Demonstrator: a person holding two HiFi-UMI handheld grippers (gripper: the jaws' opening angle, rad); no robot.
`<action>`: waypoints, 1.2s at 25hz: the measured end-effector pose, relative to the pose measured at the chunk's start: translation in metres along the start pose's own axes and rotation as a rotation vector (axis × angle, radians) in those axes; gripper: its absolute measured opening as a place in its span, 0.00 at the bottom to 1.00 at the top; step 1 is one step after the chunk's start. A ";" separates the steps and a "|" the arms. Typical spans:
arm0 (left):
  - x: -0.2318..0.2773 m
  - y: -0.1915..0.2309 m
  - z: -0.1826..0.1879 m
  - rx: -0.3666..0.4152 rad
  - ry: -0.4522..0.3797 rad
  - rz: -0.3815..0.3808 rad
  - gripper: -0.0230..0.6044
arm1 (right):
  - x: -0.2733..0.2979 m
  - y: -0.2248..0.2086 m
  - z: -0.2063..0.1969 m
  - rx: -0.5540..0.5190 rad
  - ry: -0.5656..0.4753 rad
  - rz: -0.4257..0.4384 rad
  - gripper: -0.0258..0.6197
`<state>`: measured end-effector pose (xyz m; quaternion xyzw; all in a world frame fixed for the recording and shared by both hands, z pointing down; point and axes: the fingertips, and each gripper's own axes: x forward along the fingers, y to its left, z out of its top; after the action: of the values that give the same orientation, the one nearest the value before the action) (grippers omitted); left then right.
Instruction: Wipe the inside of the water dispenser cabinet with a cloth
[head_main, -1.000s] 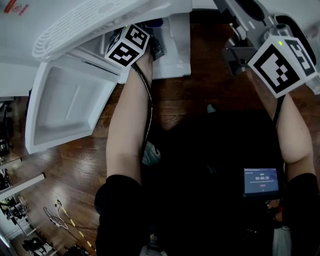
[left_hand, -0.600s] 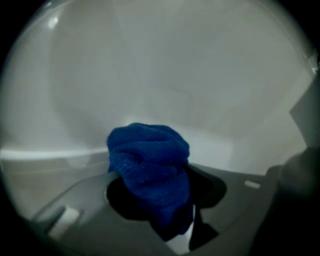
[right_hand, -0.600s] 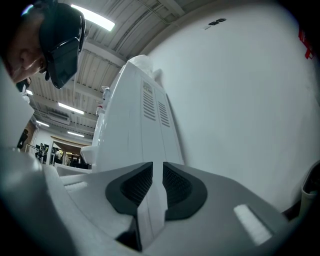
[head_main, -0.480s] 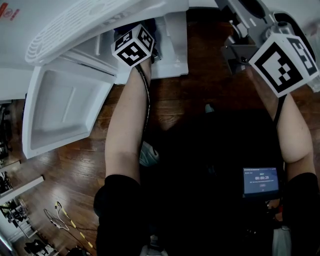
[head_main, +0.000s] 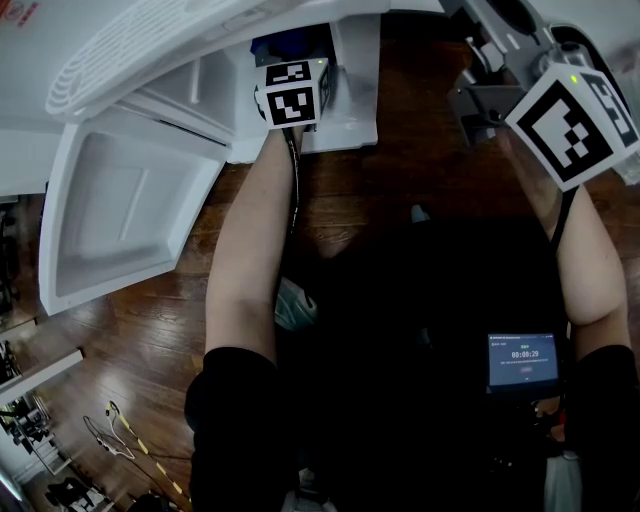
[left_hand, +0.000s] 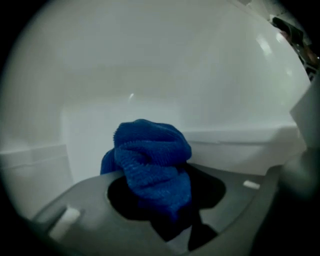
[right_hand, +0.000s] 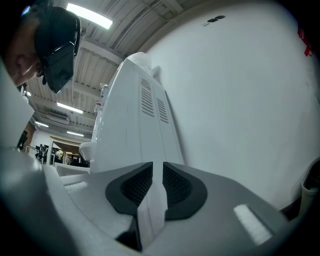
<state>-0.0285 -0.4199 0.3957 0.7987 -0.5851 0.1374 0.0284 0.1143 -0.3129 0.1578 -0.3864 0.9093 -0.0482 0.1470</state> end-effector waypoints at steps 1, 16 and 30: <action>-0.003 0.012 0.001 -0.023 -0.006 0.048 0.33 | 0.000 0.000 0.000 0.006 -0.001 0.000 0.14; -0.017 0.085 -0.029 -0.296 0.079 0.268 0.33 | 0.002 0.005 -0.003 0.025 0.010 0.024 0.14; -0.002 -0.045 -0.064 -0.013 0.407 -0.275 0.35 | 0.002 0.006 -0.004 0.024 0.020 0.029 0.14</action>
<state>0.0016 -0.3903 0.4617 0.8265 -0.4541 0.2862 0.1693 0.1074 -0.3103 0.1600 -0.3708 0.9156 -0.0607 0.1431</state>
